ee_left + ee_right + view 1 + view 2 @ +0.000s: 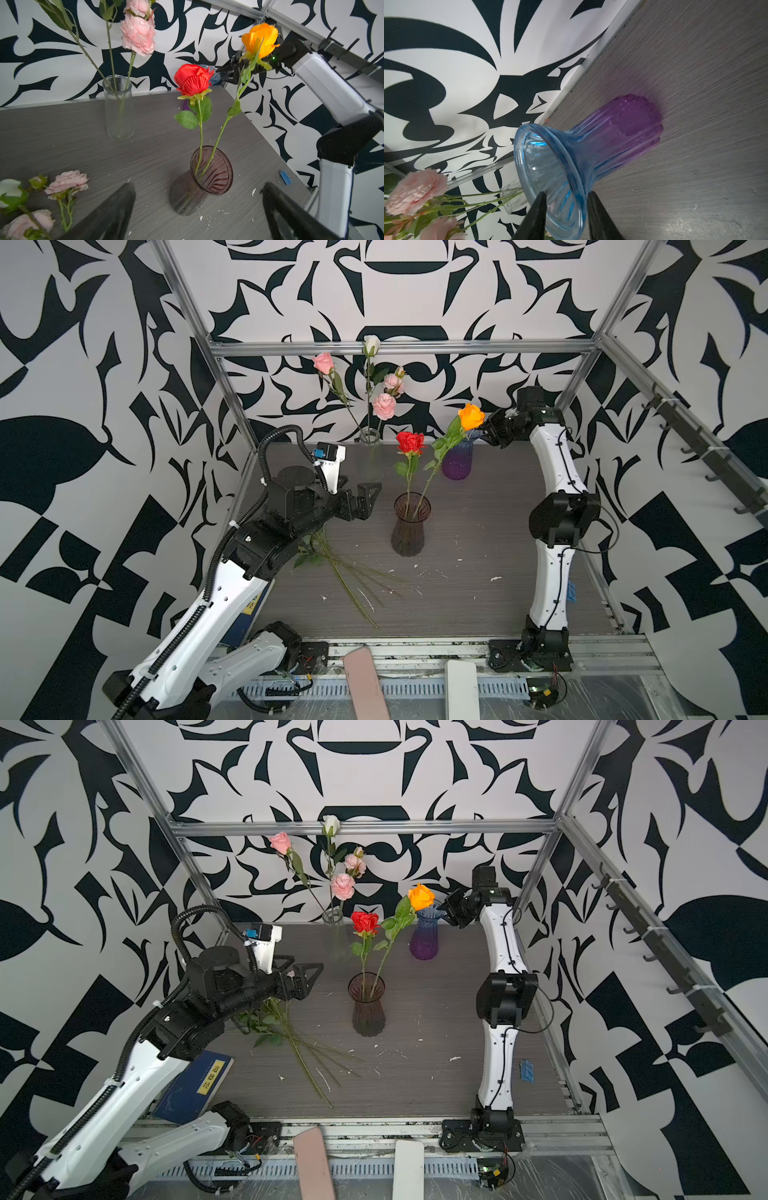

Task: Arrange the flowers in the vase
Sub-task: 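Open the left gripper off the red rose while right gripper slides blue-purple vase away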

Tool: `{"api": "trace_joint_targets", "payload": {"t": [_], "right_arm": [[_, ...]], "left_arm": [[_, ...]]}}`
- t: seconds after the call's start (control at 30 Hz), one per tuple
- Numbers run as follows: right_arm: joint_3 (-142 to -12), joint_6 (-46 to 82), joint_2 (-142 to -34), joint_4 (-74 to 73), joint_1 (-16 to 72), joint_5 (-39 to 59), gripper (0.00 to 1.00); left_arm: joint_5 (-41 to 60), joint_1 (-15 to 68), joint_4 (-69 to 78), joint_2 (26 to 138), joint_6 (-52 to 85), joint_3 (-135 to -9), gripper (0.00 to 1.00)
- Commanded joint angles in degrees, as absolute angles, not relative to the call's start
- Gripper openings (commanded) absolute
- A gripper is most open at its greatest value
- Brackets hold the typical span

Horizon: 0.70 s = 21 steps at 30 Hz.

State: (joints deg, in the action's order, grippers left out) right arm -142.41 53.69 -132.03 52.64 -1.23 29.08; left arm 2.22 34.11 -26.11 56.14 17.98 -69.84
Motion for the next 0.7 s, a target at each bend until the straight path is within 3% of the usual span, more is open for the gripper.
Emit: {"api": "trace_joint_targets", "payload": {"t": [0.0, 0.4, 0.67], "right_arm": [[-144.33, 53.22, -132.73, 51.33, -0.70, 31.91, 0.36], [-144.83, 49.31, -132.54, 55.87, -0.43, 26.83, 0.15], [-143.15, 42.90, -125.34, 59.91, -2.17, 19.03, 0.00]], "left_arm": [[3.06, 33.55, -25.19, 55.18, 16.71, -70.14, 0.99], [1.63, 33.24, -22.94, 57.19, 14.54, -72.05, 0.99], [8.00, 31.20, -27.51, 63.36, 10.83, -81.16, 0.99]]}}
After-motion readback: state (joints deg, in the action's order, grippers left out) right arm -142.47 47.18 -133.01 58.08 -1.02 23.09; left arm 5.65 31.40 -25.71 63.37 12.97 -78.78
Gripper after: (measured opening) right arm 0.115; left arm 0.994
